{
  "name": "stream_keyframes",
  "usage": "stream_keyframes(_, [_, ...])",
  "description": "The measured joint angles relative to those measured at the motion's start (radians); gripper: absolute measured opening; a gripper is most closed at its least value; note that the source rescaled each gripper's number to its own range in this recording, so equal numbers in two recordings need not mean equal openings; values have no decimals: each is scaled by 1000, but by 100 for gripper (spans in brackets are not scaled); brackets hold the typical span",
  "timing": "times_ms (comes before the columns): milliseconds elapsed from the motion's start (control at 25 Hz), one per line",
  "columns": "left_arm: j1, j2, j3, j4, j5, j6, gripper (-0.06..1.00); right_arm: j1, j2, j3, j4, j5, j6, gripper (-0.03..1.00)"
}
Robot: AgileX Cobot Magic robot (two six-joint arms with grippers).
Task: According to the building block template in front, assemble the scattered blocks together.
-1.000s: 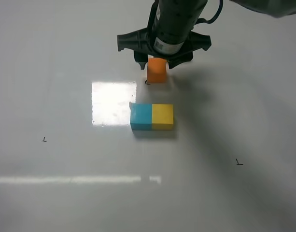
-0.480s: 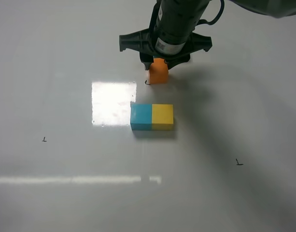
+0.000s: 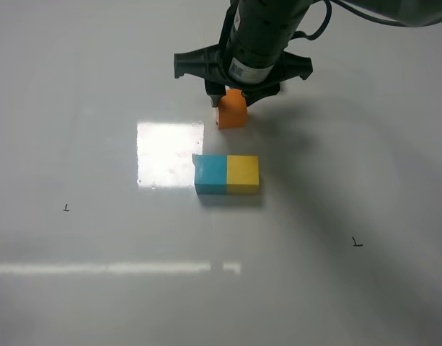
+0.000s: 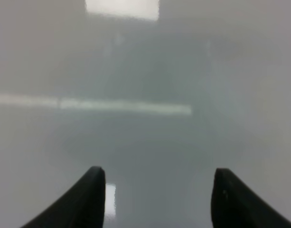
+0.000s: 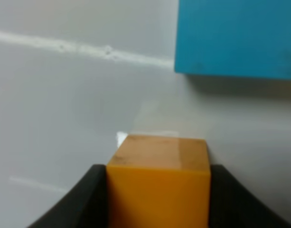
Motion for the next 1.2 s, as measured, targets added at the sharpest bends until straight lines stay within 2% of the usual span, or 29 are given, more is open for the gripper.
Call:
stream_keyframes(480, [0, 0, 0, 0, 0, 0, 24, 0, 0, -1, 20, 2, -97, 40])
stream_keyframes(1000, [0, 0, 0, 0, 0, 0, 24, 44, 4, -35, 65, 103, -442, 40])
stream_keyframes(1200, [0, 0, 0, 0, 0, 0, 24, 45, 4, -35, 79, 113, -555, 40])
